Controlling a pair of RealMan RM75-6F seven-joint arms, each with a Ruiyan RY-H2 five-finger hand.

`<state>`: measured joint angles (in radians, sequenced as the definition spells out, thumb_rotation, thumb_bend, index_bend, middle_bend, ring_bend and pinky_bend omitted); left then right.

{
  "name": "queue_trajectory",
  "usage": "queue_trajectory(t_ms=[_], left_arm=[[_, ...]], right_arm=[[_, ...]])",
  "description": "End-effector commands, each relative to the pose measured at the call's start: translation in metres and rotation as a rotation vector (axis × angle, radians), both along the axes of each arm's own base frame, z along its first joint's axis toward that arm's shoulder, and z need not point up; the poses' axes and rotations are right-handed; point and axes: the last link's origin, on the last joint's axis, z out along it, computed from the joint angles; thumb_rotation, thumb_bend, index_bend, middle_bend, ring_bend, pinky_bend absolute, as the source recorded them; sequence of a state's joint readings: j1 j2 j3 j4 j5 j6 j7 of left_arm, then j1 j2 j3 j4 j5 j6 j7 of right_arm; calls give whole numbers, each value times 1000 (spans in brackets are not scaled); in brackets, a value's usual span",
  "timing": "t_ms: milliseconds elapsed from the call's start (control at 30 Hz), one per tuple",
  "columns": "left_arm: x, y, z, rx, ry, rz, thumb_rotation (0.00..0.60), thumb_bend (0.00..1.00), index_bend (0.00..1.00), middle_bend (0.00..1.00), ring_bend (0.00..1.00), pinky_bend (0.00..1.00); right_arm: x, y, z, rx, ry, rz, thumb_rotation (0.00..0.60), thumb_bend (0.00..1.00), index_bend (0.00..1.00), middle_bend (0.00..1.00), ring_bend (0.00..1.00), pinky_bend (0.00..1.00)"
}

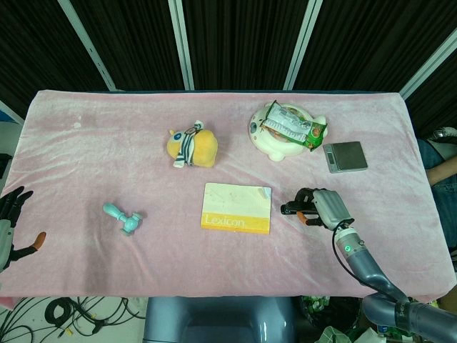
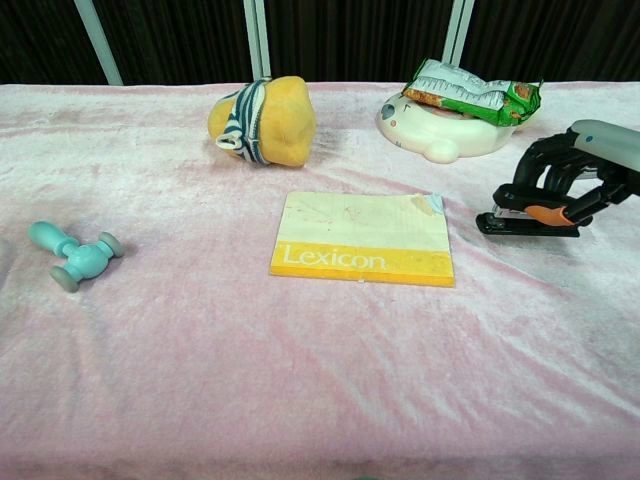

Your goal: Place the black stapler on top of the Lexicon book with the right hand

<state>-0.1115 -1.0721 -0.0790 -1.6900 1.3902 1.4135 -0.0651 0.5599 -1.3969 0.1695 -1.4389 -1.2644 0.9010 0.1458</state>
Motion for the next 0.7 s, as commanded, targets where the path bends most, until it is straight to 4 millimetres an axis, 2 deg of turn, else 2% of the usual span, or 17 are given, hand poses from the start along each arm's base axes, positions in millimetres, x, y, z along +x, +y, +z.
queue_trajectory(t_ms=[33,200,367,467,700], left_arm=[[0,0,0,0,-5,0,600,311,111,21,0,82],[1,-1,0,3,-13,-2,600,311,111,21,0,82],[0,-1,1,-1,-19,-1,600,311,111,21,0,82],[0,-1,1,-2,-22,-1,600,311,111,21,0,82],[-1,-1,2,-4,-31,3,600,311,111,21,0,83]], right_arm=[[30,5,12,49,-42,23,600,308,492,458,448,389],[67,9,3,100,-92,46,600,310,492,455,447,389],[100,-4,-16,98,-89,66,600,317,492,455,448,392],[114,-12,-29,93,-96,55,600,317,492,455,449,394],[130,-21,-58,59,-44,44,600,317,492,455,451,397]])
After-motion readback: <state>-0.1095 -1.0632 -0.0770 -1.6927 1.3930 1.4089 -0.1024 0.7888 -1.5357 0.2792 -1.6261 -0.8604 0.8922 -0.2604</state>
